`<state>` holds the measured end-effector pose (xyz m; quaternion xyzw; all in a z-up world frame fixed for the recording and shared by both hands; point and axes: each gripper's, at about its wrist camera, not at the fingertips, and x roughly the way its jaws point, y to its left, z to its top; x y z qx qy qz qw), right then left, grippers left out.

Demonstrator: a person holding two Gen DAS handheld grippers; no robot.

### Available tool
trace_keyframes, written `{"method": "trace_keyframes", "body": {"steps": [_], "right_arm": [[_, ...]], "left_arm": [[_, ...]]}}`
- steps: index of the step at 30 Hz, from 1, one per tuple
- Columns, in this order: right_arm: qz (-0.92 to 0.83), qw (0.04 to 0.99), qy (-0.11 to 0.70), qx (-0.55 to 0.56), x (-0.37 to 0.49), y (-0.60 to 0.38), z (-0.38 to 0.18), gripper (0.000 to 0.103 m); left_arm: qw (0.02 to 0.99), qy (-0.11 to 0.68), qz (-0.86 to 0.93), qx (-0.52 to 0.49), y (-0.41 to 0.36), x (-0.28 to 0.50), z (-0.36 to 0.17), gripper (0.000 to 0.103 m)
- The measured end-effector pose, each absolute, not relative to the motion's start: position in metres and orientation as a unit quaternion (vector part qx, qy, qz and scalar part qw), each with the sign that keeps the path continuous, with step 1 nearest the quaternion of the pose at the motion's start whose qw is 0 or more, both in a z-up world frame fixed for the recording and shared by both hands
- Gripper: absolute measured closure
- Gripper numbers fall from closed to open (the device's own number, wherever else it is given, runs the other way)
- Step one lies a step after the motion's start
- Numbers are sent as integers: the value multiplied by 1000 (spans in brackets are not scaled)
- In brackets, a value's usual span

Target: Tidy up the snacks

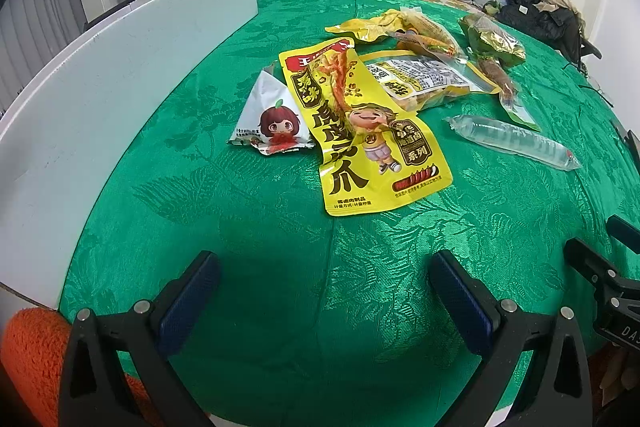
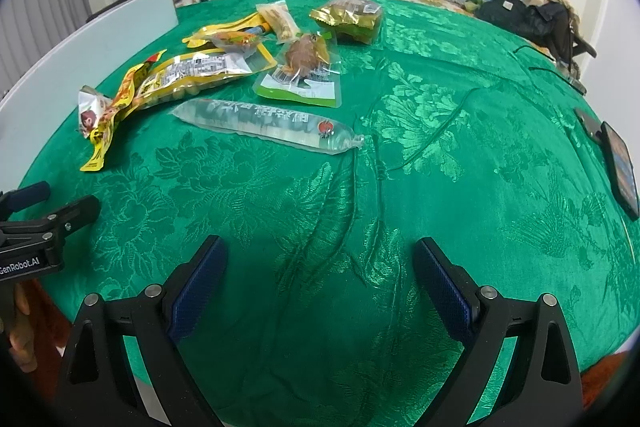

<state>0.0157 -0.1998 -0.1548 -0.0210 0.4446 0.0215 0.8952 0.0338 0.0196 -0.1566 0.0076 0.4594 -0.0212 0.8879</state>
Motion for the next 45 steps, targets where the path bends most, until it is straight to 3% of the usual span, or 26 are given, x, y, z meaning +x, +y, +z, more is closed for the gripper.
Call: {"method": "trace_keyframes", "body": {"steps": [24, 28, 36, 40, 42, 44, 45], "right_arm": [[22, 896, 444, -21, 15, -200, -155, 6], [22, 896, 443, -21, 14, -200, -155, 6], [22, 896, 443, -21, 14, -199, -154, 6], [22, 896, 443, -21, 14, -199, -154, 6], [22, 896, 443, -21, 14, -199, -153, 6], [24, 896, 443, -21, 14, -198, -153, 6], [25, 896, 443, -22, 14, -198, -153, 6]], "left_arm": [[874, 484, -44, -5, 28, 40, -152, 0], [877, 473, -55, -57, 44, 43, -140, 0], [881, 469, -33, -56, 79, 89, -110, 2], [863, 502, -62, -14, 67, 122, -122, 13], [862, 505, -53, 8, 61, 129, -130, 26], [858, 511, -49, -11, 64, 134, -138, 55], [856, 513, -48, -34, 69, 135, -140, 56]]}}
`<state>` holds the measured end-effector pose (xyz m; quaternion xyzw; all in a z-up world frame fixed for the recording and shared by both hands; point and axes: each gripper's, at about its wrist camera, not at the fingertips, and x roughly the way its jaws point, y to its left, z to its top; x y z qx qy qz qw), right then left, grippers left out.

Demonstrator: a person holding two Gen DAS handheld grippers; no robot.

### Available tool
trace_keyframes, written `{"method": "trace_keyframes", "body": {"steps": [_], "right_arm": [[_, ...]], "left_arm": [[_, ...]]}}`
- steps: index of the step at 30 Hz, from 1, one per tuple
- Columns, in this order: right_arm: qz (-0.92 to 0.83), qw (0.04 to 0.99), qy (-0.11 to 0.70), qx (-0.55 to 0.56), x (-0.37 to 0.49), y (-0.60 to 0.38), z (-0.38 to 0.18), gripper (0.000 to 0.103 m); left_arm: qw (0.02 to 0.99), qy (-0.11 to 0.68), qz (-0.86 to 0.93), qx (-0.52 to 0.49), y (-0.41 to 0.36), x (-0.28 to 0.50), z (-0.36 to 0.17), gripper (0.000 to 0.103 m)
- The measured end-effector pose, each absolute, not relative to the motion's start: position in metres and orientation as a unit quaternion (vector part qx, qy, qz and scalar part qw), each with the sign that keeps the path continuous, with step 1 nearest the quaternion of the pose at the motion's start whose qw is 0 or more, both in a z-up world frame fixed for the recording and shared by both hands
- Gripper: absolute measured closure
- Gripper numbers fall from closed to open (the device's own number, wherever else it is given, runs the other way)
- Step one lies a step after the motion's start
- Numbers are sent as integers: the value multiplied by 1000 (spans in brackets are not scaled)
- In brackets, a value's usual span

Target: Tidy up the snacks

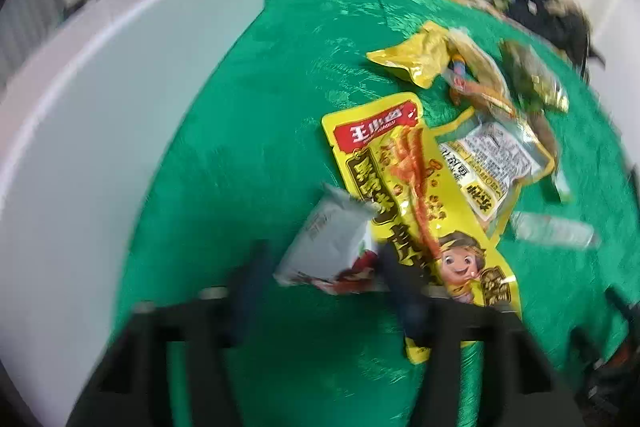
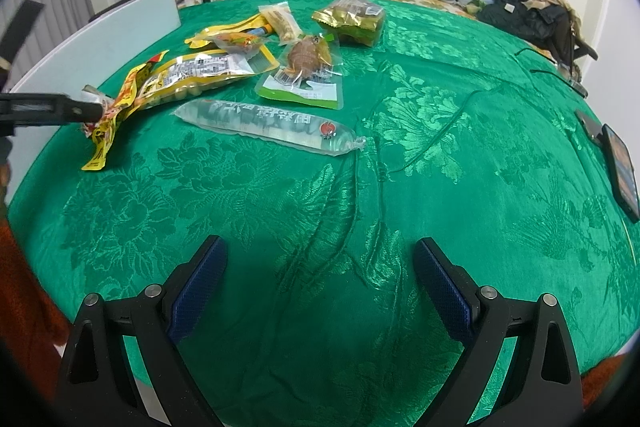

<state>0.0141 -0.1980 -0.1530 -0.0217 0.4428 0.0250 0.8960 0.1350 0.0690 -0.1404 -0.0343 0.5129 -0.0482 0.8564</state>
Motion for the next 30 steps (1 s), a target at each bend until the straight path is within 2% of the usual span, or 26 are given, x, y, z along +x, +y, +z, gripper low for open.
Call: {"method": "trace_keyframes", "body": {"steps": [5, 27, 30], "right_arm": [[29, 896, 443, -24, 13, -198, -153, 6], [41, 891, 452, -24, 14, -201, -153, 7], [51, 897, 439, 13, 13, -215, -140, 8]], "left_arm": [[865, 498, -43, -31, 74, 119, -139, 59], [877, 466, -68, -98, 93, 75, -137, 59], [880, 457, -72, -106, 98, 71, -133, 59]]}}
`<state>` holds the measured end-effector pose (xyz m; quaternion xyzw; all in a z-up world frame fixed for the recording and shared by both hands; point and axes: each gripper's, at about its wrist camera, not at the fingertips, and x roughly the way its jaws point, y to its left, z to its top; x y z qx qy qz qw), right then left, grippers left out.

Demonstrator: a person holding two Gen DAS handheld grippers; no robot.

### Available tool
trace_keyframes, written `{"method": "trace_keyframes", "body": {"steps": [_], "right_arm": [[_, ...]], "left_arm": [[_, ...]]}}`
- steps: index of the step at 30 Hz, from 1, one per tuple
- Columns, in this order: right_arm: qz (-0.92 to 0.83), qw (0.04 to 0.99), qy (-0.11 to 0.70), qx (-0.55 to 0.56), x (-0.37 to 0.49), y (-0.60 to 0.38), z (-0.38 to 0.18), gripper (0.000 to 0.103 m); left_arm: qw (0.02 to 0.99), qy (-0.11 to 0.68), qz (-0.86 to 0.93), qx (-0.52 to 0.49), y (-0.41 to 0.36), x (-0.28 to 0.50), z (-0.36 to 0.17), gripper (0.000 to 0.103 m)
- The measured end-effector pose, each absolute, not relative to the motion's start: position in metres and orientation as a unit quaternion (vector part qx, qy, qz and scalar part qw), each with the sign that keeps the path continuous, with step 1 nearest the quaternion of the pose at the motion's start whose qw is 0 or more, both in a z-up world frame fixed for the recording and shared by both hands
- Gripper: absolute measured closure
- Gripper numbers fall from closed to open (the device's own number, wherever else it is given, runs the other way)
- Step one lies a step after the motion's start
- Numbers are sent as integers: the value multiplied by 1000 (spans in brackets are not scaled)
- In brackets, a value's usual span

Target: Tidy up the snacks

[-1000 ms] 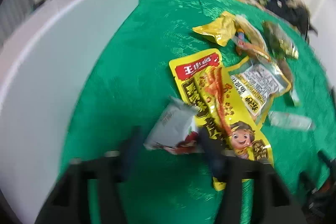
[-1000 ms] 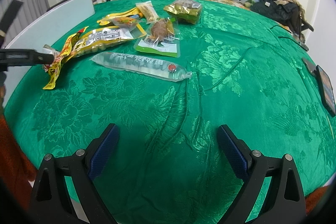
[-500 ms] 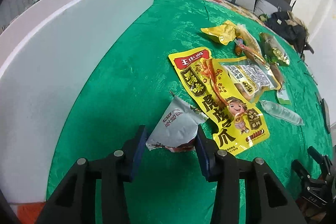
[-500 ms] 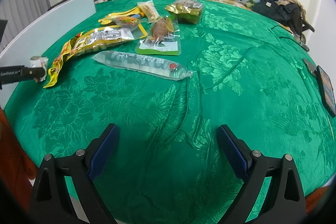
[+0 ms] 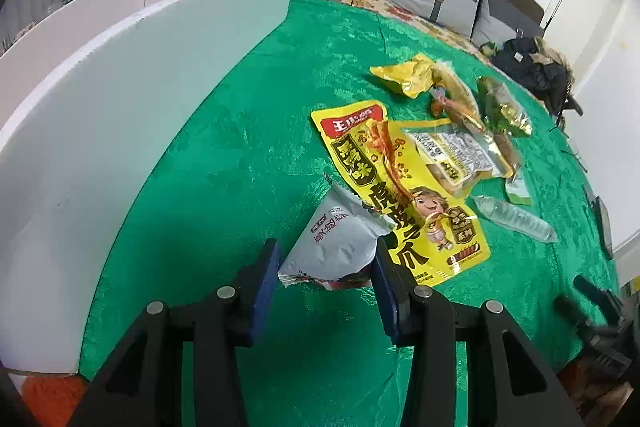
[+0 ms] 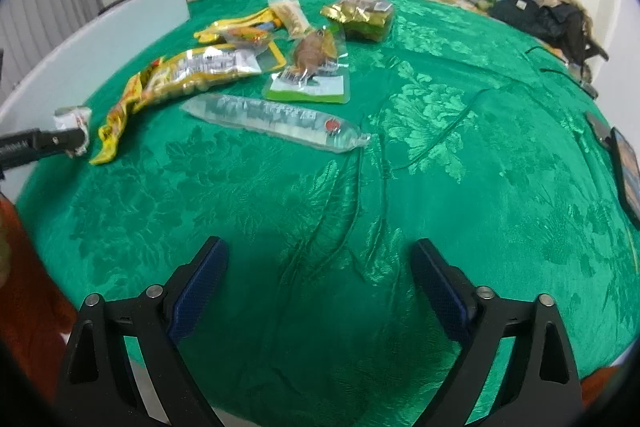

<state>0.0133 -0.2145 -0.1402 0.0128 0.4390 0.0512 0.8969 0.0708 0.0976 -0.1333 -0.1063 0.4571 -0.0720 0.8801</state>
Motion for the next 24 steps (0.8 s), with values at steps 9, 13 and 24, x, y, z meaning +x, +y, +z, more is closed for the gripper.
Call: {"method": "trace_keyframes", "body": {"steps": [9, 13, 24], "right_arm": [[162, 865, 463, -105, 89, -177, -106, 8], [219, 801, 518, -208, 125, -142, -133, 11], [220, 766, 596, -97, 134, -158, -132, 83]], "left_arm": [[877, 454, -93, -125, 100, 72, -134, 59], [879, 447, -106, -128, 100, 68, -128, 59], [878, 432, -143, -147, 103, 65, -117, 59]]}}
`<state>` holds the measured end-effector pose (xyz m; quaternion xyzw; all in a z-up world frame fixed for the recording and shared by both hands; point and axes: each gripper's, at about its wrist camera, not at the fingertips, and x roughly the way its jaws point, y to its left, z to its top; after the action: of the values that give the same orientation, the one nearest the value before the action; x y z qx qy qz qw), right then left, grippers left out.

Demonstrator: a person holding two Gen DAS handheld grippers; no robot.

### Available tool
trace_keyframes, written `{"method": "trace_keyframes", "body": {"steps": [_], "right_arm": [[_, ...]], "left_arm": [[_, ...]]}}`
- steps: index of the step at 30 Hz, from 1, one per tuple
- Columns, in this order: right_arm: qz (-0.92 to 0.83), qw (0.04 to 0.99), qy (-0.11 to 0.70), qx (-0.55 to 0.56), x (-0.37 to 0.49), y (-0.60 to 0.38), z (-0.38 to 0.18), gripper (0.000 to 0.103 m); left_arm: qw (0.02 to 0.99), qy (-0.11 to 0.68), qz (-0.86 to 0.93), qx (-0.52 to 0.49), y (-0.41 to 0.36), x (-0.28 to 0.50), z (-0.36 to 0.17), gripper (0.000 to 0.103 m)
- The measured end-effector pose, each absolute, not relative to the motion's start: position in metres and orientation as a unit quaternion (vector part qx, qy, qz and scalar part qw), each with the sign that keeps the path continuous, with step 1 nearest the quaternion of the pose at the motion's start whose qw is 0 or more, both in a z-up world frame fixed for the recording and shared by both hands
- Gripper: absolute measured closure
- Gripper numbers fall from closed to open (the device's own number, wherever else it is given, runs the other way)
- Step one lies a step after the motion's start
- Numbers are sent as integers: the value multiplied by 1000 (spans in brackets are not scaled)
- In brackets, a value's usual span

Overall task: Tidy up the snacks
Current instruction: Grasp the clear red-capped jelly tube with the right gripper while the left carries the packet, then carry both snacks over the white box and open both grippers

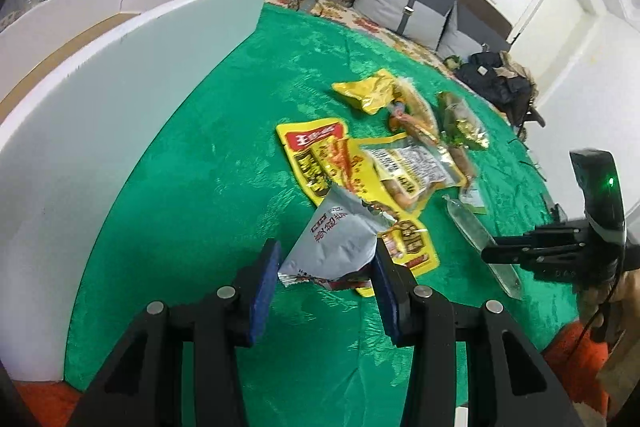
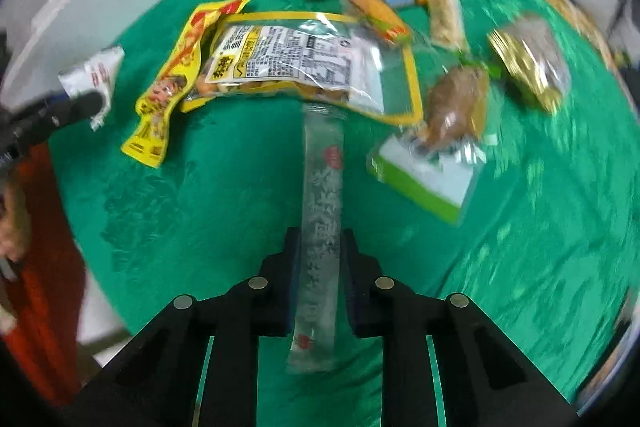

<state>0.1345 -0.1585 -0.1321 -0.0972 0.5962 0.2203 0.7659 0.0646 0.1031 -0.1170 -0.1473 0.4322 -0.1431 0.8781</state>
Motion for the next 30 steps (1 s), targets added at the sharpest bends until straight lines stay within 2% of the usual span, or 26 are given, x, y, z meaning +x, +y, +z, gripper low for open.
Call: {"method": "trace_keyframes", "body": {"steps": [7, 11, 14, 21, 25, 29, 30], "right_arm": [[180, 770, 561, 244, 124, -235, -127, 83], [189, 732, 538, 373, 119, -240, -128, 83], [215, 726, 527, 386, 120, -214, -114, 83], [353, 710, 493, 359, 145, -67, -46, 83], [407, 702, 482, 330, 153, 23, -17, 83], [415, 706, 487, 304, 162, 93, -12, 83], [412, 708, 492, 293, 167, 114, -17, 82]], "left_arm": [[880, 414, -161, -166, 111, 57, -103, 59], [881, 403, -166, -183, 119, 51, -84, 59], [886, 381, -169, -204, 139, 47, -54, 59], [906, 340, -82, -240, 239, 53, -2, 59], [908, 351, -6, -228, 298, 60, -1, 59], [902, 383, 58, -191, 333, 70, -15, 59], [897, 396, 74, -180, 339, 73, -22, 55]]}}
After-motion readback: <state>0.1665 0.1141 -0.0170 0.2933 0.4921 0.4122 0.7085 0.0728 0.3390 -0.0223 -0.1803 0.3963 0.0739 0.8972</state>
